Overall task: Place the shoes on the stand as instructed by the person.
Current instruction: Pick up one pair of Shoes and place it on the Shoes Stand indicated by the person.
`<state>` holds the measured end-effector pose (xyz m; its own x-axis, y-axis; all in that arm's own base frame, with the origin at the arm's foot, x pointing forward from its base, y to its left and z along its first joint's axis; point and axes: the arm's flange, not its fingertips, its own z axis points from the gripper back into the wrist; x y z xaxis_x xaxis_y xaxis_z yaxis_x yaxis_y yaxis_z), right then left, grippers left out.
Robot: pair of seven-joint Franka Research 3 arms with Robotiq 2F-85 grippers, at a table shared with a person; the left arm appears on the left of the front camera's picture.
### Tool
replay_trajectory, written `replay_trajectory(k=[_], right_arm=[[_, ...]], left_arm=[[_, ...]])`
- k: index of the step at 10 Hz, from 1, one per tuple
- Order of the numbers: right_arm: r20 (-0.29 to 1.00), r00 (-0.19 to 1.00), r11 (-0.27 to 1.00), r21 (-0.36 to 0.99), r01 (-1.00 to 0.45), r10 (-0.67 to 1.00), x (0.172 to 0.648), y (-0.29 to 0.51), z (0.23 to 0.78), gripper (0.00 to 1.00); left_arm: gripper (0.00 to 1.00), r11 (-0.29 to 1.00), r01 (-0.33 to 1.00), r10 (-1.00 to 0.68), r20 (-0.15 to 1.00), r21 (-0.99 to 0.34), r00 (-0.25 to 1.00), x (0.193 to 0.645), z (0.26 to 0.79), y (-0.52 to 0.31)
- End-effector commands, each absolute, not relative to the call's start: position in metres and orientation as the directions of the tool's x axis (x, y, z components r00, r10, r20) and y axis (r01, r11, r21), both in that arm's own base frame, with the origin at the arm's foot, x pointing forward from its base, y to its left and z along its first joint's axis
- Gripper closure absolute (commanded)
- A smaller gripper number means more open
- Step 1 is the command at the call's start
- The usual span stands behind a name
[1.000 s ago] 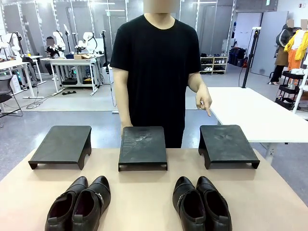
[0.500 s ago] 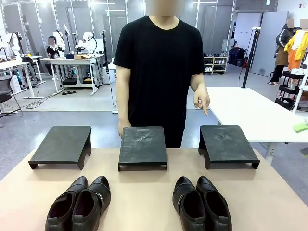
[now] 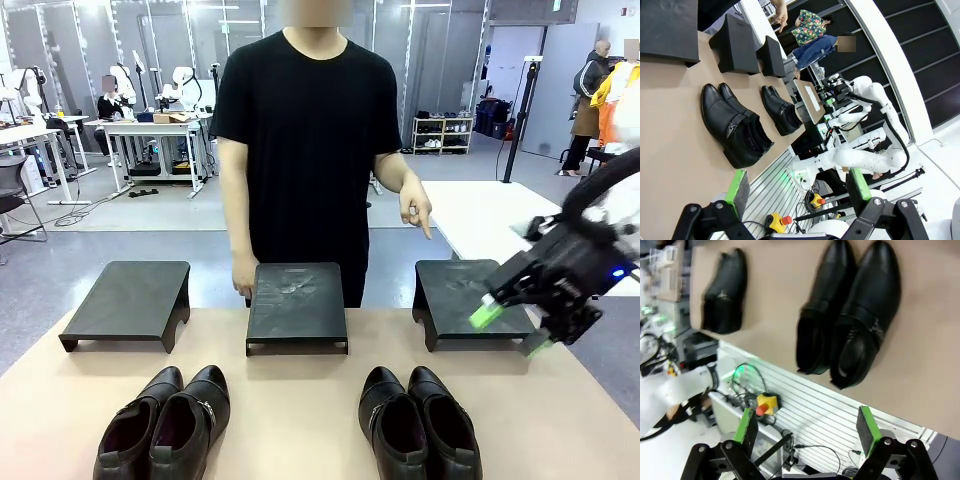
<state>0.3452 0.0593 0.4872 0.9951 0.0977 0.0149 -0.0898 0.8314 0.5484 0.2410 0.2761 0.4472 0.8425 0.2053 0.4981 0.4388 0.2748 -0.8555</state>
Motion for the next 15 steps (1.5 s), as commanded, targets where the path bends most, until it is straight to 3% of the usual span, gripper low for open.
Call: replay_trajectory(k=[1, 7, 15], right_arm=[[-0.035, 0.999, 0.905, 0.424, -0.022, 0.041, 0.345, 0.086, 0.464, 0.0], [0.012, 1.0, 0.959, 0.284, -0.009, 0.006, 0.333, 0.151, 0.38, 0.0], [0.041, 0.998, 0.994, 0.094, -0.05, 0.046, 0.326, 0.184, 0.326, 0.0]], left_arm=[[0.0, 0.274, 0.442, 0.207, 0.501, -0.854, 0.84, 0.24, 0.448, 0.277], [0.0, 0.274, 0.442, 0.207, 0.501, -0.854, 0.84, 0.24, 0.448, 0.277], [0.0, 0.274, 0.442, 0.207, 0.501, -0.854, 0.84, 0.24, 0.448, 0.277]])
